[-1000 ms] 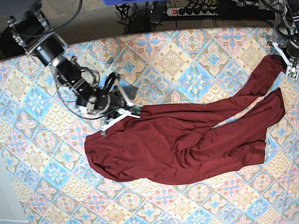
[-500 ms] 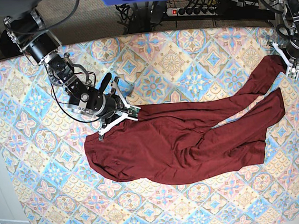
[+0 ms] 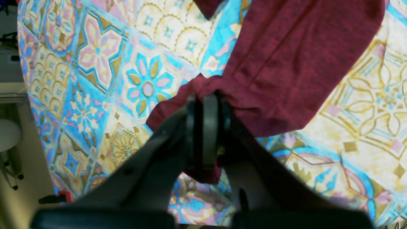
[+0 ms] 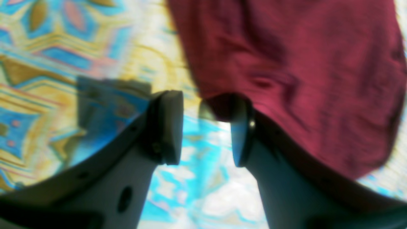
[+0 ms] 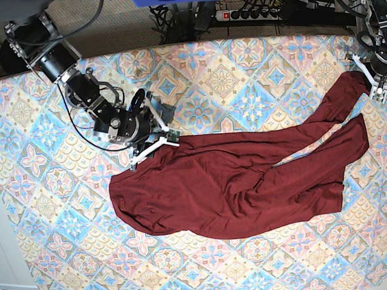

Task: Layout the t-shirt on the table in an organized manner, then fold the t-shirt properly
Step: 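Grasp the shirt's bunched end with the right gripper and lift it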

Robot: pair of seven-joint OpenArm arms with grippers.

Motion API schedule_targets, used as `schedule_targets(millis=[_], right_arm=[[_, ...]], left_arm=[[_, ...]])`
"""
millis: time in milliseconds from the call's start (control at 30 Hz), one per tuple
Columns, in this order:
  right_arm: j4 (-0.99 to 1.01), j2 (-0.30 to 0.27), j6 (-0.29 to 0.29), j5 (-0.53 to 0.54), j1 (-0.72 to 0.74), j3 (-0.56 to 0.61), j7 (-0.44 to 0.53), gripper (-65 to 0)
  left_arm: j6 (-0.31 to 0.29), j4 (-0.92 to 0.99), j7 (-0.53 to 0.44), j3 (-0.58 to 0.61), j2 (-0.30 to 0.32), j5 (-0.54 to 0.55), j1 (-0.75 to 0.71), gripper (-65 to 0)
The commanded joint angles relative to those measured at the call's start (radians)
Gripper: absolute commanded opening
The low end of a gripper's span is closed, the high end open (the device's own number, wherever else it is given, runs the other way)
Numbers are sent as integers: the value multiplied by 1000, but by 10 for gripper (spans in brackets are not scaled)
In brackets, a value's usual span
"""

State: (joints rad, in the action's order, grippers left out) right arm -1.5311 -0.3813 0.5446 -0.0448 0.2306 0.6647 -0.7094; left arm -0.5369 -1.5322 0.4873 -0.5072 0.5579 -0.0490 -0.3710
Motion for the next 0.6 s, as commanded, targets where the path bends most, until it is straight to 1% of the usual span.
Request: schedule_targets(millis=[0,167,400,467,567], right_arm=[[5,-6,-2,3,22,7,6,-420],[53,-6,-2,1,26,23,7,-420],[57,-6,-2,1,57,23,7,-420],[62,-6,-2,1,85,23,7,-420],[100,-5,-2,1,95,27,9,-420]], left_arm=[[4,-14,-14,8,21,8,5,-650],[4,-14,-14,12,21,8,5,-650],[4,-14,-14,9,21,10,4,-650],[4,-14,-14,8,21,10,4,-650],[4,-14,-14,8,21,10,2,-650]])
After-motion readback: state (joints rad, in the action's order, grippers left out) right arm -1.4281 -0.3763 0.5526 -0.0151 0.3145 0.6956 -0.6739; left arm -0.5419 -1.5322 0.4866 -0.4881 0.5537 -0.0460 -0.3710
